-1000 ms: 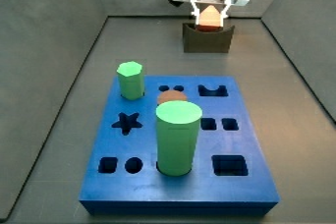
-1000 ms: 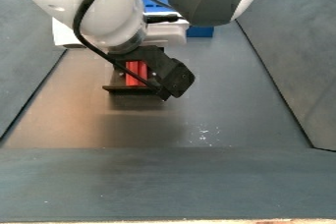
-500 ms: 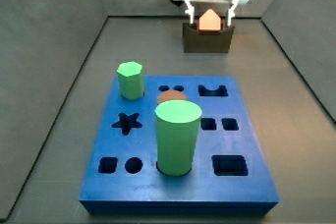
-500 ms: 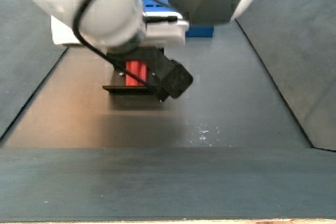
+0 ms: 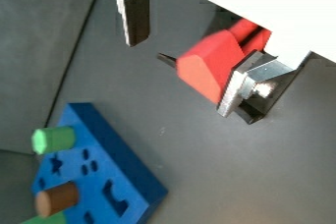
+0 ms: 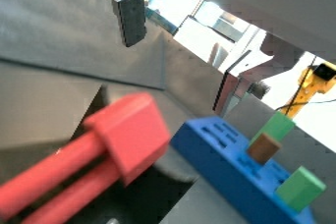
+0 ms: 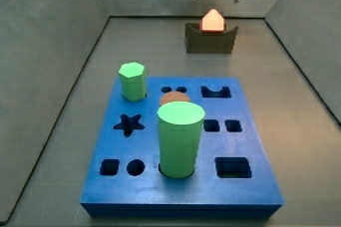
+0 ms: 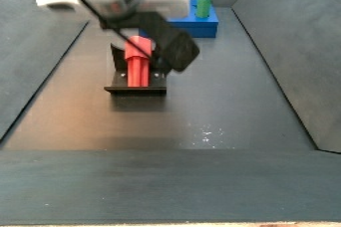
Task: Pick up the 3 prong object. Move up. Rotate the 3 prong object. Place the 3 prong object on the fixture. Regrasp the 3 prong object. Move to above the board. Insert the 3 prong object.
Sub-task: Regrasp the 3 prong object.
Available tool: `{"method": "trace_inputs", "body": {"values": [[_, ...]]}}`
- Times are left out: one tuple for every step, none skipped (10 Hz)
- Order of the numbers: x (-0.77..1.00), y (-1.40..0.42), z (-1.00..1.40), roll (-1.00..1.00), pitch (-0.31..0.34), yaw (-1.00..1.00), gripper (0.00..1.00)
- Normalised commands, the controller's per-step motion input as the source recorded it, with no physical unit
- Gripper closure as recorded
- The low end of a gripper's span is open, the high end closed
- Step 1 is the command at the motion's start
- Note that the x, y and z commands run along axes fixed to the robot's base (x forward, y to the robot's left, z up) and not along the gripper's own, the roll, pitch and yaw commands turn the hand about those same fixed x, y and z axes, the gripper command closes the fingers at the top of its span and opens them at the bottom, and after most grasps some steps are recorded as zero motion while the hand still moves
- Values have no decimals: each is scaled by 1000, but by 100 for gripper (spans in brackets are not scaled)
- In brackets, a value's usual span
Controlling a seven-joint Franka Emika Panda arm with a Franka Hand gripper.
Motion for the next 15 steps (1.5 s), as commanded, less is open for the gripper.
{"method": "trace_inputs", "body": {"values": [[-29, 4, 489, 46, 77, -17, 0], [-27, 5, 308, 46, 78, -23, 0], [-106, -736, 749, 1000, 48, 10, 0], [-96, -701, 607, 1000, 44, 10, 0], [-105, -576, 472, 1000, 34, 9, 0], [-117, -423, 278, 1000, 25, 9, 0], [-97, -269, 108, 1000, 19, 8, 0], [-54, -82, 52, 1000, 18, 8, 0], [-32, -31, 35, 1000, 18, 9, 0], [-26, -35, 13, 1000, 15, 9, 0], [-35, -31, 14, 1000, 9, 9, 0], [-45, -27, 14, 1000, 3, 10, 0], [-49, -27, 12, 1000, 0, 10, 0], [-51, -24, 5, 1000, -11, 11, 0], [-48, -24, 5, 1000, -16, 12, 0]]}}
